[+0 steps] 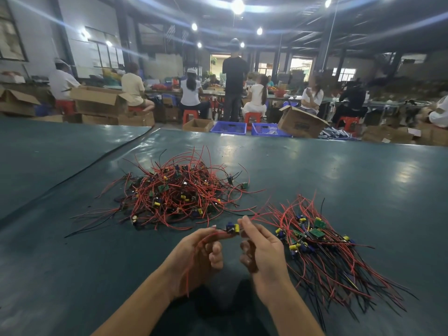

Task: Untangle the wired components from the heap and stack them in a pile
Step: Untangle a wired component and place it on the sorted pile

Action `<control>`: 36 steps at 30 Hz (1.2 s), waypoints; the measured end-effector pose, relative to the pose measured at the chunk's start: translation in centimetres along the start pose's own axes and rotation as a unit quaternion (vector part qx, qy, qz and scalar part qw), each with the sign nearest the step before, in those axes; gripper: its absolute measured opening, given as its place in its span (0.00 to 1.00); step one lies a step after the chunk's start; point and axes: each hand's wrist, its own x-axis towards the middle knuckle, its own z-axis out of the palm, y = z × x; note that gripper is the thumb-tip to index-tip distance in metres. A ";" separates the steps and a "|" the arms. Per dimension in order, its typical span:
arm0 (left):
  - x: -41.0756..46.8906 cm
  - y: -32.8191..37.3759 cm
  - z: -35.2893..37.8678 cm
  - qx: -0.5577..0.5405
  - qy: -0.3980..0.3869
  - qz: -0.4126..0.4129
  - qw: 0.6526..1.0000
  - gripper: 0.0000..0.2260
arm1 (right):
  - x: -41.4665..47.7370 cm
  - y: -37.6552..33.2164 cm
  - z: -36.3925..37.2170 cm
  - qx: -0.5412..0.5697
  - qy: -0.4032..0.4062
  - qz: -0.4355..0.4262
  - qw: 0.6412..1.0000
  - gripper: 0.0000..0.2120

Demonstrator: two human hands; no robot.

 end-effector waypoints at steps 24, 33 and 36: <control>0.3 -1.9 1.1 0.357 0.047 0.276 0.891 0.21 | 2.3 -1.3 -2.6 0.090 0.199 -0.058 0.974 0.06; 0.5 -2.6 0.8 0.316 0.094 0.269 0.905 0.21 | 0.2 1.3 0.2 -0.102 0.021 -0.022 0.994 0.19; 0.3 -2.5 0.9 0.328 0.083 0.256 0.906 0.19 | -0.4 1.4 1.0 -0.143 0.005 -0.055 0.988 0.12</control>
